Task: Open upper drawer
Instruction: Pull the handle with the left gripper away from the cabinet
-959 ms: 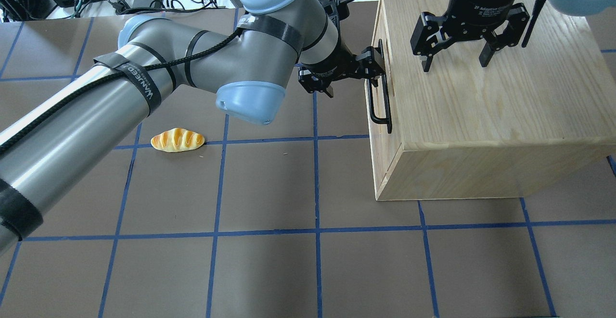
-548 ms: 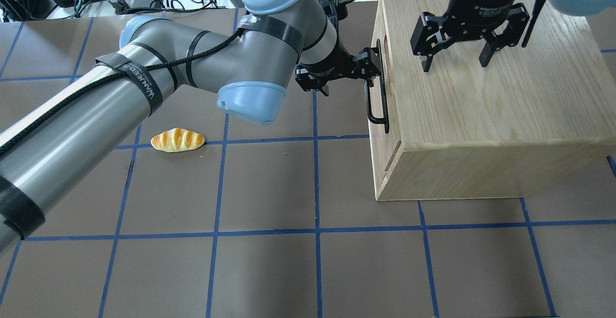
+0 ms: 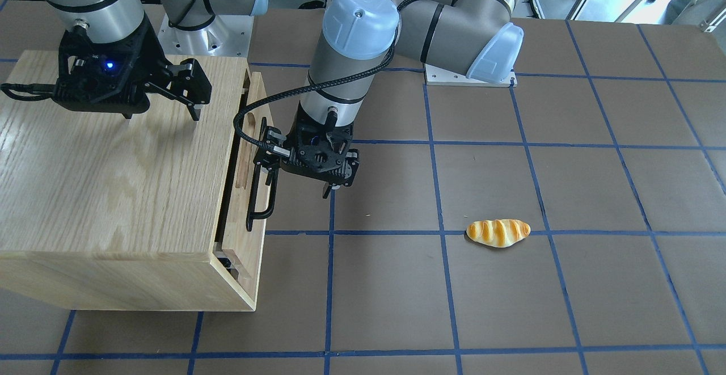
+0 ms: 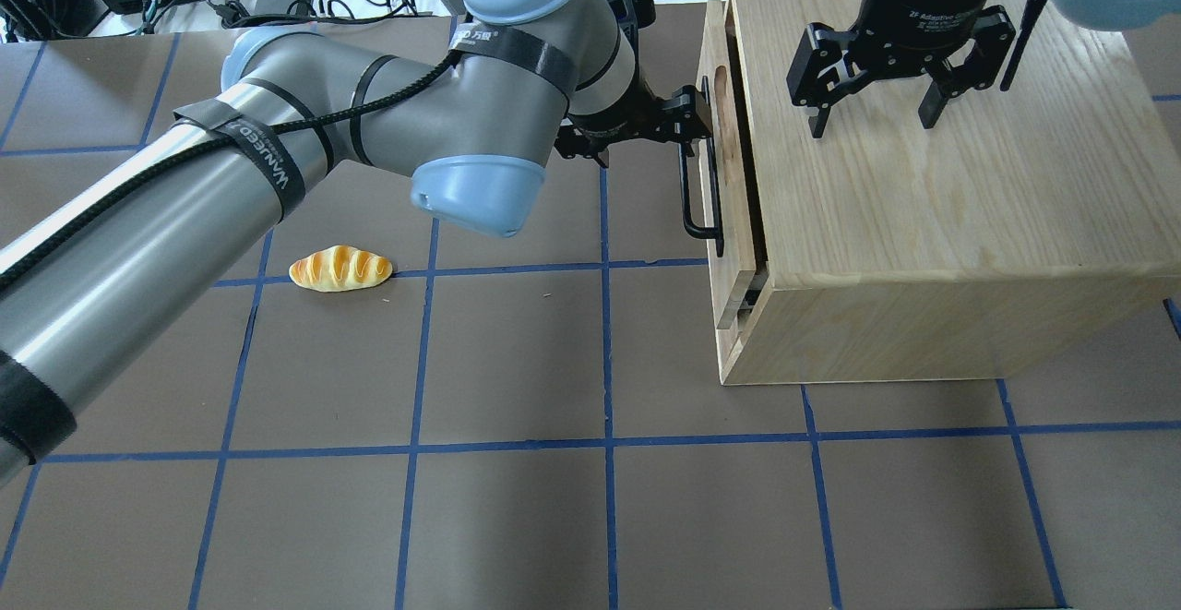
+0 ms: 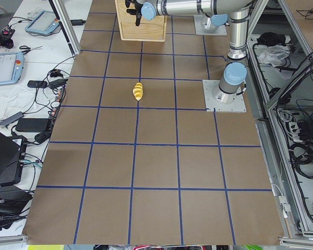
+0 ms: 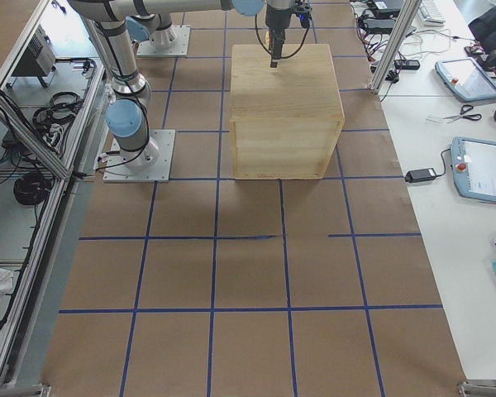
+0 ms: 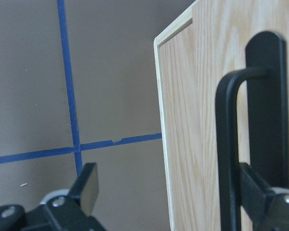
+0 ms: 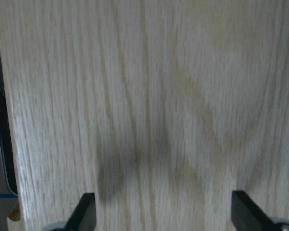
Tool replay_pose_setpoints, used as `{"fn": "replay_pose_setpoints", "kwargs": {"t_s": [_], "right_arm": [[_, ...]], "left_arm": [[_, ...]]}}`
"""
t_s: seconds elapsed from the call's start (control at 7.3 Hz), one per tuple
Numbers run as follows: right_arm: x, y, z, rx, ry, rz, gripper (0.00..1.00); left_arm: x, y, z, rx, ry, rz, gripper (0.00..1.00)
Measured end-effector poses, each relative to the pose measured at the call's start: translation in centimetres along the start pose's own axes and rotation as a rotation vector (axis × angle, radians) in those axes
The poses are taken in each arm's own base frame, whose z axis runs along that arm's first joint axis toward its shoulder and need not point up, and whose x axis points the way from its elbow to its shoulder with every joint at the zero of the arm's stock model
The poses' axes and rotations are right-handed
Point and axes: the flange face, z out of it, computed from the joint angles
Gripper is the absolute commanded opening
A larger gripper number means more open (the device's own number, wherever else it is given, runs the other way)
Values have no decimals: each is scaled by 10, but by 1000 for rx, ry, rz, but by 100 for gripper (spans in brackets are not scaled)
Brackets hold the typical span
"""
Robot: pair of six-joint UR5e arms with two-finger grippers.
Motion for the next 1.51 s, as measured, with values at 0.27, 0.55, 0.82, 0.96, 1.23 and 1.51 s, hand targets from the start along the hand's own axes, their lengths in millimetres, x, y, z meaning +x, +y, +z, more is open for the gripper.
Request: {"fn": "replay_pose_setpoints", "kwargs": {"t_s": [0.27, 0.55, 0.82, 0.96, 1.23, 1.51], "right_arm": [[0, 0, 0, 0, 0, 0, 100], [0, 0, 0, 1, 0, 0, 100], [0, 0, 0, 0, 0, -1, 100], [0, 0, 0, 0, 0, -1, 100], [0, 0, 0, 0, 0, 0, 100], [0, 0, 0, 0, 0, -1, 100]], "left_arm": [[-2, -1, -3, 3, -4, -2, 100], [-6, -1, -4, 1, -30, 1, 100], [-14, -3, -7, -10, -61, -1, 100], [-20, -3, -8, -22, -79, -8, 100], [-26, -3, -8, -36, -113, -11, 100], [-27, -3, -10, -40, -122, -12, 100]]}}
